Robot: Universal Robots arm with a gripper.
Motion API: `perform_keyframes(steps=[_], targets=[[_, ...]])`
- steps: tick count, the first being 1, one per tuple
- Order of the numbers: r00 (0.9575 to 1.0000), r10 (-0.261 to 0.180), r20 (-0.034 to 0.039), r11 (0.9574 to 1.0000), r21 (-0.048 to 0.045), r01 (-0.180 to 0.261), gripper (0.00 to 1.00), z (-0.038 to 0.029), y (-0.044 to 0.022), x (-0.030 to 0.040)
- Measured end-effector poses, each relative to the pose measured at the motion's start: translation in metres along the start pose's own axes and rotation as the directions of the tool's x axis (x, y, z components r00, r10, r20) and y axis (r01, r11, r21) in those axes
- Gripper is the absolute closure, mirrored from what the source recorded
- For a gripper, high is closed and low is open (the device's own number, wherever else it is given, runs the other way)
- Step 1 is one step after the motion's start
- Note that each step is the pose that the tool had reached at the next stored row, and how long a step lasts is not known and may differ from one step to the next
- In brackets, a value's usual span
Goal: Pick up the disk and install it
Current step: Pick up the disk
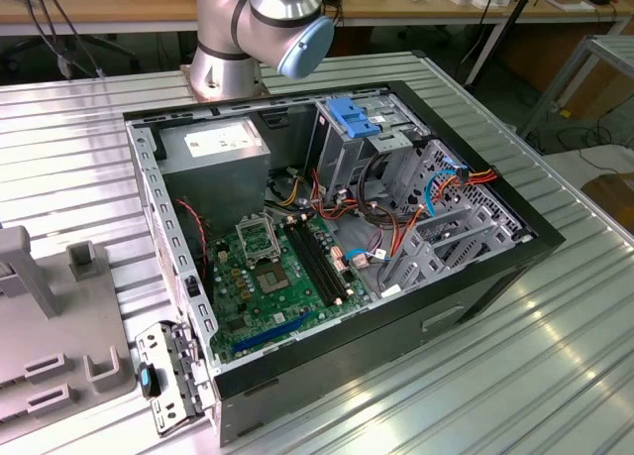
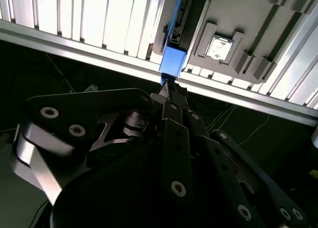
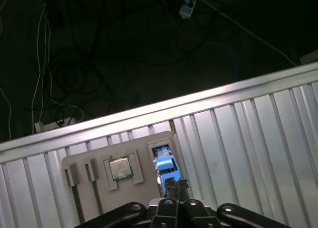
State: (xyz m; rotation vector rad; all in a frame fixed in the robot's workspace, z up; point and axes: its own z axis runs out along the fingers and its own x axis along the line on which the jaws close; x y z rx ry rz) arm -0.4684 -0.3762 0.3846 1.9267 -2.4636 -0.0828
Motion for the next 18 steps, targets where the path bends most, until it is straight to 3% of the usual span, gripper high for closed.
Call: perform_keyframes(steps=[5, 9, 11, 12, 13, 15, 18], targets=[[0.9986, -0.053, -0.0027, 0.9986, -0.0013, 0.053, 0.89, -0.0001, 0.0000, 0.0000], [0.9945, -0.104, -0.0051, 0.9945, -0.0027, 0.104, 0.89, -0.0001, 0.0000, 0.0000], [0.9895, -0.145, -0.0070, 0.9895, -0.0038, 0.145, 0.89, 0.0000, 0.0000, 0.0000], [0.9837, -0.179, -0.0086, 0.9838, -0.0027, 0.179, 0.89, -0.0002, 0.0000, 0.0000], [0.9785, -0.206, -0.0100, 0.9785, 0.0109, 0.206, 0.89, 0.0003, 0.0000, 0.0000], [0.9768, -0.214, -0.0107, 0.9764, 0.0299, 0.214, 0.89, 0.0006, 0.0000, 0.0001], [0.9752, -0.221, -0.0118, 0.9743, 0.0413, 0.221, 0.89, 0.0015, -0.0002, 0.0001]])
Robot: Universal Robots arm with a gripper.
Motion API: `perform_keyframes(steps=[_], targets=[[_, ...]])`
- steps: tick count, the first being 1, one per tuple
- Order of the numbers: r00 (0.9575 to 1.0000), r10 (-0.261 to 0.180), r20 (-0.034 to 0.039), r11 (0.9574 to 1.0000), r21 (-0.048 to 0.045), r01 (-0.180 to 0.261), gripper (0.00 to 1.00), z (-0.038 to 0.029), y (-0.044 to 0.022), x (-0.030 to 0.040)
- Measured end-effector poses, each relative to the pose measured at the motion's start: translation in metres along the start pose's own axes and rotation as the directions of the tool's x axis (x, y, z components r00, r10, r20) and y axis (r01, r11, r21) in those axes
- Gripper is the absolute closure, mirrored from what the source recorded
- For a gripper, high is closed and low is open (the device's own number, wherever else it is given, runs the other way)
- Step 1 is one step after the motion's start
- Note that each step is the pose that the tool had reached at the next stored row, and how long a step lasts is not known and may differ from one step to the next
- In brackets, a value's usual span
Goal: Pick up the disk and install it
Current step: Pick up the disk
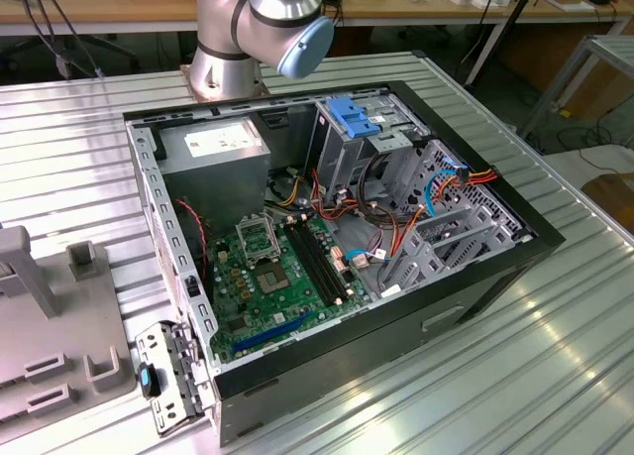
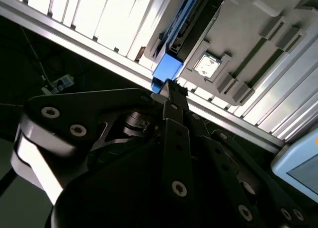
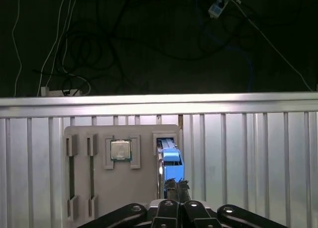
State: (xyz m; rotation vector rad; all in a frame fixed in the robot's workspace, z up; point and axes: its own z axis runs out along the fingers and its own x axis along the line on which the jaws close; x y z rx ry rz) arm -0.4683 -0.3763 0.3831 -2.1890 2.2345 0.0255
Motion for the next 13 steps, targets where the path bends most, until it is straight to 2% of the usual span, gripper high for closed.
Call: perform_keyframes(steps=[7, 13], targets=[[1.0000, -0.008, -0.0005, 1.0000, 0.0002, 0.008, 0.89, 0.0017, -0.0006, 0.0000], [0.9999, -0.010, -0.0009, 0.9999, 0.0002, 0.010, 0.89, 0.0057, -0.0006, 0.0002]])
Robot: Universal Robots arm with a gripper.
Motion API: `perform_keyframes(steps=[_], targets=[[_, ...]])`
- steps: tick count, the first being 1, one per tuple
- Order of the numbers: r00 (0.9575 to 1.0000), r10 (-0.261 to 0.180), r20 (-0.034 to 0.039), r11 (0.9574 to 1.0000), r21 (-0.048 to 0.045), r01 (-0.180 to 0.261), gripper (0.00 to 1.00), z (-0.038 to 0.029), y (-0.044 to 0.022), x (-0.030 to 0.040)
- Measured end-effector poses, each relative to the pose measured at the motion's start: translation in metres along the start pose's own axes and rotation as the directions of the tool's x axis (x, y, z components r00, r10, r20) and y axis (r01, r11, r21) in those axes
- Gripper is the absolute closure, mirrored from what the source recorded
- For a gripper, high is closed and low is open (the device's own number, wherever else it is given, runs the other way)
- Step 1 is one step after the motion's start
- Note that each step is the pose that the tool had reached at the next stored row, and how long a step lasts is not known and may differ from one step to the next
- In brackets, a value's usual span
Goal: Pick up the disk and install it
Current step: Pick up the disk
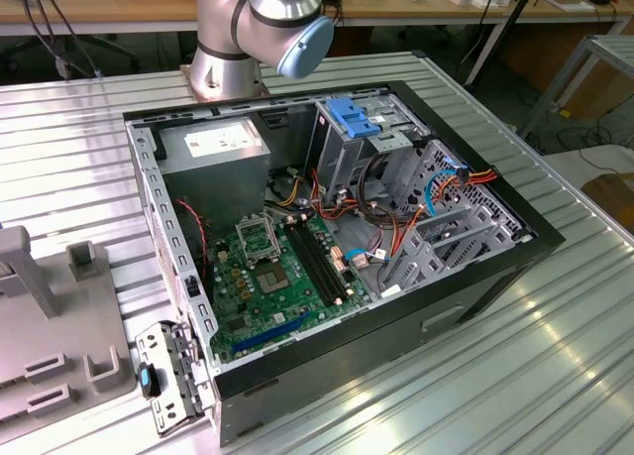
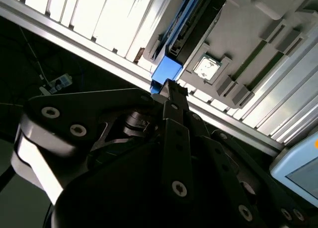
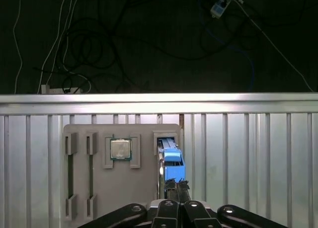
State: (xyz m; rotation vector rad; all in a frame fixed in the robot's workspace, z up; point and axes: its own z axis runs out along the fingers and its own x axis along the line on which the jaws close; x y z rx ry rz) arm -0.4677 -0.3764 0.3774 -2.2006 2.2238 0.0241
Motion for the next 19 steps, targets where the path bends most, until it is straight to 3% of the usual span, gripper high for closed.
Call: perform_keyframes(steps=[19], targets=[[1.0000, 0.000, 0.0001, 1.0000, 0.0001, 0.000, 0.89, 0.0039, -0.0001, 0.0001]])
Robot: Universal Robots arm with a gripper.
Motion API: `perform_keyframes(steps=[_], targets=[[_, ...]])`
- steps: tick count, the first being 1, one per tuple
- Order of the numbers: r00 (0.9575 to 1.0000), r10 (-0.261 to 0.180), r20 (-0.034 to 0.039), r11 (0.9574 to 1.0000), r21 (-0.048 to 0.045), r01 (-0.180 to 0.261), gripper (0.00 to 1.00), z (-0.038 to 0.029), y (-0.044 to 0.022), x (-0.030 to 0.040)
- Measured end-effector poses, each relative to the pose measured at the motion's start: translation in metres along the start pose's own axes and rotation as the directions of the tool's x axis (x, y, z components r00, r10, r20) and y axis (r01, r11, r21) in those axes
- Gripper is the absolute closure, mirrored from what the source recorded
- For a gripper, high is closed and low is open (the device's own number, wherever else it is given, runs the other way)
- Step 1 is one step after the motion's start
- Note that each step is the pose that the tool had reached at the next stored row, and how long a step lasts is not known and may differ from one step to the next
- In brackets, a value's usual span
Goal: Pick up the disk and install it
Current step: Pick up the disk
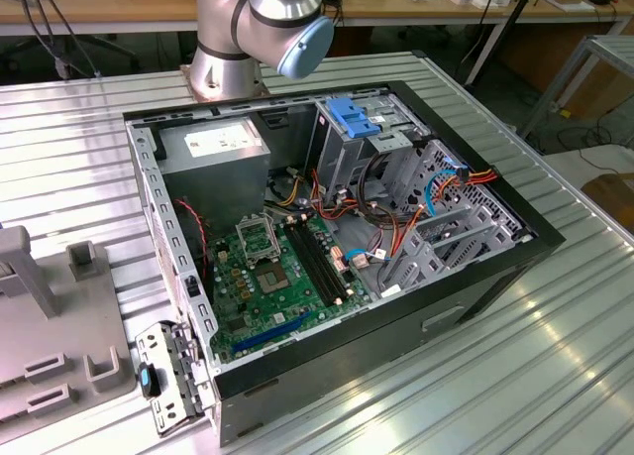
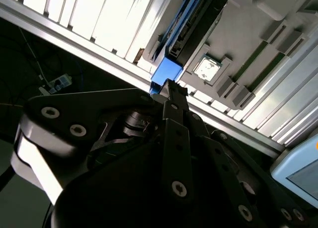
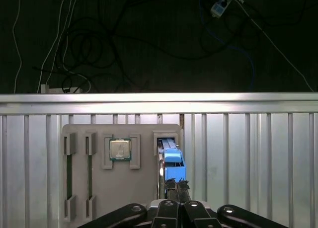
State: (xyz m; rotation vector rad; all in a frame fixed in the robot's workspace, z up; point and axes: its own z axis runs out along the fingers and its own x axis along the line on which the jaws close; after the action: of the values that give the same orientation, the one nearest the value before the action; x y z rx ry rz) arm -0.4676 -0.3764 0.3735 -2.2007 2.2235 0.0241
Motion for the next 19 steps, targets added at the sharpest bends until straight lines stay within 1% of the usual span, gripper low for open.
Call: perform_keyframes(steps=[5, 6, 8, 9, 10, 11, 13, 14, 15, 19], targets=[[1.0000, 0.000, 0.0000, 1.0000, 0.0000, 0.000, 0.89, 0.0001, 0.0000, 0.0000], [1.0000, 0.000, 0.0000, 1.0000, 0.0000, 0.000, 0.83, 0.0001, 0.0000, 0.0000], [1.0000, 0.000, -0.0001, 1.0000, 0.0000, 0.000, 0.83, 0.0001, 0.0000, 0.0000], [1.0000, 0.000, -0.0001, 1.0000, -0.0001, 0.000, 0.70, 0.0002, 0.0000, 0.0000], [1.0000, 0.000, 0.0000, 1.0000, 0.0000, 0.000, 0.64, 0.0002, 0.0000, 0.0000], [1.0000, 0.000, 0.0000, 1.0000, 0.0000, 0.000, 0.64, 0.0002, 0.0000, 0.0000], [1.0000, 0.000, 0.0000, 1.0000, 0.0000, 0.000, 0.52, 0.0003, 0.0000, 0.0000], [1.0000, 0.000, 0.0000, 1.0000, -0.0001, 0.000, 0.52, 0.0002, 0.0000, 0.0000], [1.0000, 0.000, 0.0000, 1.0000, -0.0001, 0.000, 0.45, 0.0002, 0.0000, 0.0000], [1.0000, 0.000, 0.0000, 1.0000, 0.0000, 0.000, 0.45, 0.0003, 0.0000, 0.0000]])
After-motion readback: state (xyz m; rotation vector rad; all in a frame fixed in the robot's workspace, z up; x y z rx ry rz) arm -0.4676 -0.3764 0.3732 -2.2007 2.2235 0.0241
